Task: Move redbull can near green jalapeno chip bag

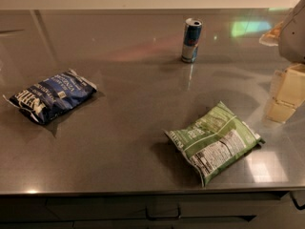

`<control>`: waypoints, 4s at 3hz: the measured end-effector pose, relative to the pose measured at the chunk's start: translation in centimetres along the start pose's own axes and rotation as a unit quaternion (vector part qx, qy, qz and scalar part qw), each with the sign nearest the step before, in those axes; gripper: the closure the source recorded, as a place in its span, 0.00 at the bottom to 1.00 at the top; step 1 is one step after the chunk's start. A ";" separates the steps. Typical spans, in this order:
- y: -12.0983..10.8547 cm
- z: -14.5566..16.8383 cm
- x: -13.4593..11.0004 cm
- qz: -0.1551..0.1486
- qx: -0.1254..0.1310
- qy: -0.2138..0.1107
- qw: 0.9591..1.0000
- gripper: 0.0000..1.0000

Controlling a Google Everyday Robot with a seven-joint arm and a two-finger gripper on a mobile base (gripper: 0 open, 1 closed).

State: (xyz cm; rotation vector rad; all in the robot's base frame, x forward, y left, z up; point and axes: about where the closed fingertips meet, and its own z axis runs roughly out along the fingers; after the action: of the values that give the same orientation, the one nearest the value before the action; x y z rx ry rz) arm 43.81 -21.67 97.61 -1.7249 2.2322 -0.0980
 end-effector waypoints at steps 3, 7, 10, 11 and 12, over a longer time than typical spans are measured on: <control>-3.5 1.4 -2.0 0.027 0.010 -0.055 0.998 0.00; -18.7 7.1 -7.7 0.141 0.016 -0.225 0.964 0.00; -24.8 10.7 -10.5 0.232 0.073 -0.274 0.930 0.00; -25.8 12.0 -11.2 0.242 0.063 -0.293 0.923 0.00; -26.2 13.6 -12.0 0.247 0.044 -0.303 0.919 0.00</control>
Offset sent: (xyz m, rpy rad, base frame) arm 0.0282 0.0111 -0.0039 0.0638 -0.0128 -0.0104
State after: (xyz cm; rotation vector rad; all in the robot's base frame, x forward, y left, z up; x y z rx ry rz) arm 74.83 -15.40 93.66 -0.9160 2.0508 0.3913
